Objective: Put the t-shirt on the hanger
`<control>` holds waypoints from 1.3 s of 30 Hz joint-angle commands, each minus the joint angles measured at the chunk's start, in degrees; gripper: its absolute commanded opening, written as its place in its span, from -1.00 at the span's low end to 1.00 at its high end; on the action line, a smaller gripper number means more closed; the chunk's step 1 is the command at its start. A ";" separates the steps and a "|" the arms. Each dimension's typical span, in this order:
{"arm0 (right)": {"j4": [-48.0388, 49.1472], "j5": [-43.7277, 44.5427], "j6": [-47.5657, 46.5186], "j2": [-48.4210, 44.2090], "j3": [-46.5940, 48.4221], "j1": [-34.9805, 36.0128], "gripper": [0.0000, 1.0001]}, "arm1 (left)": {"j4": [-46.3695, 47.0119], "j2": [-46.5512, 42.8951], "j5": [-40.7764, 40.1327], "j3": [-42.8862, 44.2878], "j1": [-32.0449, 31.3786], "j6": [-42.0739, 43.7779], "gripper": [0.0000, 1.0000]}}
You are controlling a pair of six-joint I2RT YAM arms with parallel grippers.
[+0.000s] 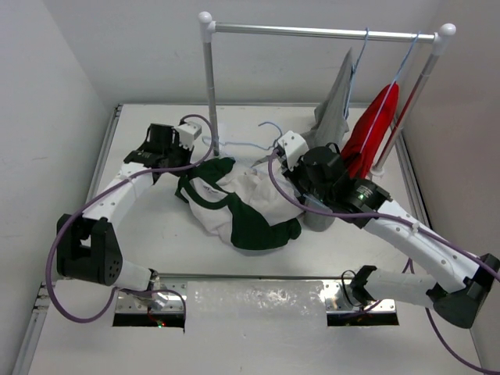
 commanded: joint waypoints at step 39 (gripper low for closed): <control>7.49 -7.34 4.30 3.76 -1.28 6.84 -1.00 | -2.35 -7.21 -0.05 -0.66 0.16 8.38 -1.00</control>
